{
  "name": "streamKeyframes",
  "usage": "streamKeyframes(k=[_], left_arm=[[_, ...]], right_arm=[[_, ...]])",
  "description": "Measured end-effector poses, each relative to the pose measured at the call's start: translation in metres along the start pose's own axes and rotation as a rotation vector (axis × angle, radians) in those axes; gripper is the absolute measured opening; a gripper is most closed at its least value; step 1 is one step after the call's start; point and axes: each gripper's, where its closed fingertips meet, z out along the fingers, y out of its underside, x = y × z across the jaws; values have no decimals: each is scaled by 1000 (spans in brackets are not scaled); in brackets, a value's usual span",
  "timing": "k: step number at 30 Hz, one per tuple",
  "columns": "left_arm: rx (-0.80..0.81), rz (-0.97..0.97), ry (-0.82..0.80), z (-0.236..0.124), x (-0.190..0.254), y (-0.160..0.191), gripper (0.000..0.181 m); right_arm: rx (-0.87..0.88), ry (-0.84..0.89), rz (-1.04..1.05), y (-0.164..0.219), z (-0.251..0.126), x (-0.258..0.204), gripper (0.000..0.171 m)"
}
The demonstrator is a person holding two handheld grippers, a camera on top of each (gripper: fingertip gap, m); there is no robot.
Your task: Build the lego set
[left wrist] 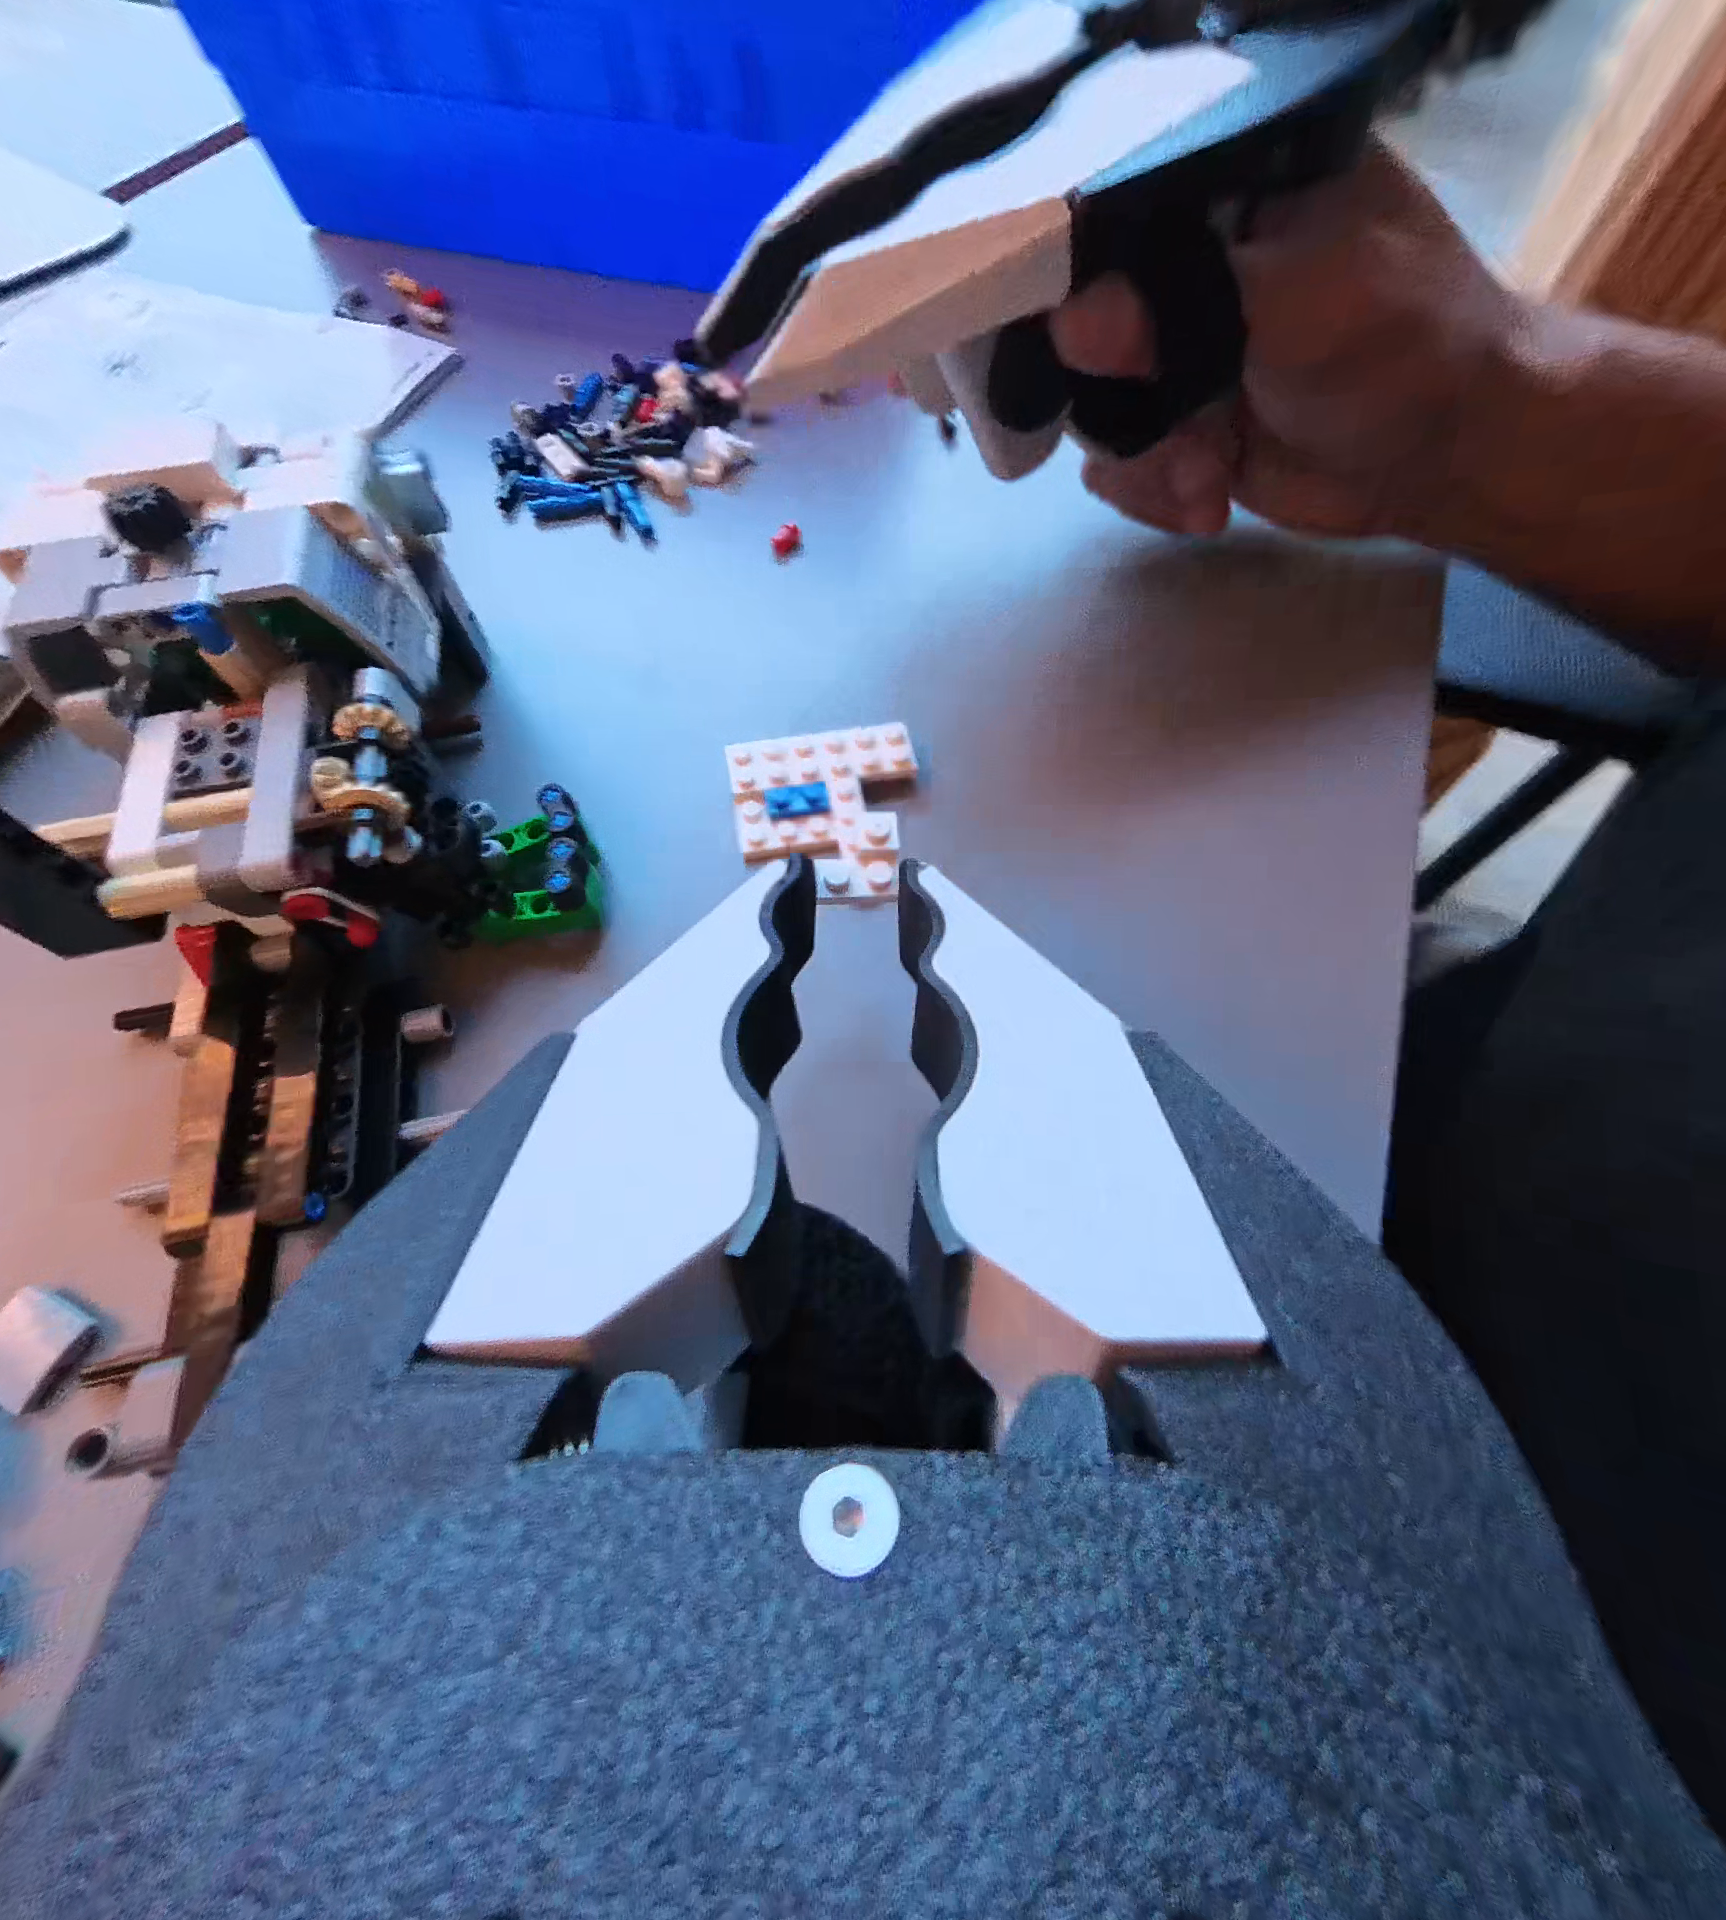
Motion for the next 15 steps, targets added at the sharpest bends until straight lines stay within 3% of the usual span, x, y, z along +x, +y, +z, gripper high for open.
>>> streamKeyframes(k=[1, 8, 15], left_arm=[[15, -35, -16, 2, -5, -3, 14], [93, -105, -41, 9, -28, -19, 14], [49, -22, -48, 21, -32, -17, 14]], right_arm=[[31, 51, 6, -1, -2, 11, 22], [73, 307, 106, 0, -21, 75, 21], [57, 301, 144, 3, -20, 79, 20]])
